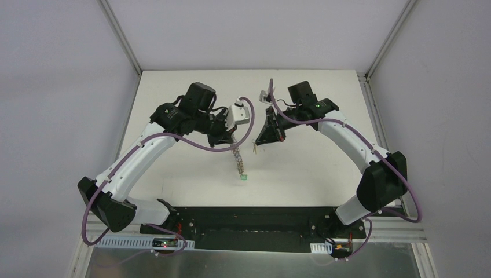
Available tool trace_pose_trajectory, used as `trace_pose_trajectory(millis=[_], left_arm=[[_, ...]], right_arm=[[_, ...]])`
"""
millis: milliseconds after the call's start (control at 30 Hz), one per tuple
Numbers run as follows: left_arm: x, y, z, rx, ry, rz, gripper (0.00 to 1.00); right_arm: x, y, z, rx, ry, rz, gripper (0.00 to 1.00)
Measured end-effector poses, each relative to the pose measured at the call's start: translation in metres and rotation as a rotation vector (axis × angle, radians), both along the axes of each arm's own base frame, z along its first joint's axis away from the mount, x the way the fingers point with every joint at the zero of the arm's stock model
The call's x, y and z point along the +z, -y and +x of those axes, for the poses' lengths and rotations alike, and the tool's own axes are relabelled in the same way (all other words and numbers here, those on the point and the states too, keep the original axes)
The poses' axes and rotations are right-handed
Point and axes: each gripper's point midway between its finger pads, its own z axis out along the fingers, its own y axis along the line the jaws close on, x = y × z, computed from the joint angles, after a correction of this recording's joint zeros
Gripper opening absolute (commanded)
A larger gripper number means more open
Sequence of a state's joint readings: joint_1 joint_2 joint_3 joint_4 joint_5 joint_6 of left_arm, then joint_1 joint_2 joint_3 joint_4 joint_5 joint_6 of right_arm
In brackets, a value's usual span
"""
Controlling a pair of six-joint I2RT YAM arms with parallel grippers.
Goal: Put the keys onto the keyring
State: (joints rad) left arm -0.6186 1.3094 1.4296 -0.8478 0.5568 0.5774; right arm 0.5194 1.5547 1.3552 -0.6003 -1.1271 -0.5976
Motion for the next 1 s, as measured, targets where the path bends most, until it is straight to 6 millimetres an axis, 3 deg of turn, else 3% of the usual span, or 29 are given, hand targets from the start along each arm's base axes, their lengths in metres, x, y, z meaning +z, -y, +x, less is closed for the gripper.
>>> trace_pose_trajectory(millis=[200, 433, 1000], left_arm=[[-0.006, 0.003, -0.010, -0.091, 0.058, 0.063, 0.00], [-0.008, 0.004, -0.013, -0.129, 0.092, 0.092, 0.00], [-0.008, 0.006, -0.009, -0.088, 0.090, 0.087, 0.00]], right_arm=[[0.010, -0.014, -0.016, 0.061, -0.091, 0.046, 0.00], [0.008, -0.029, -0.027, 0.111, -0.172, 0.057, 0.00], [0.000, -0.048, -0.023, 0.106, -0.260, 0.047, 0.00]])
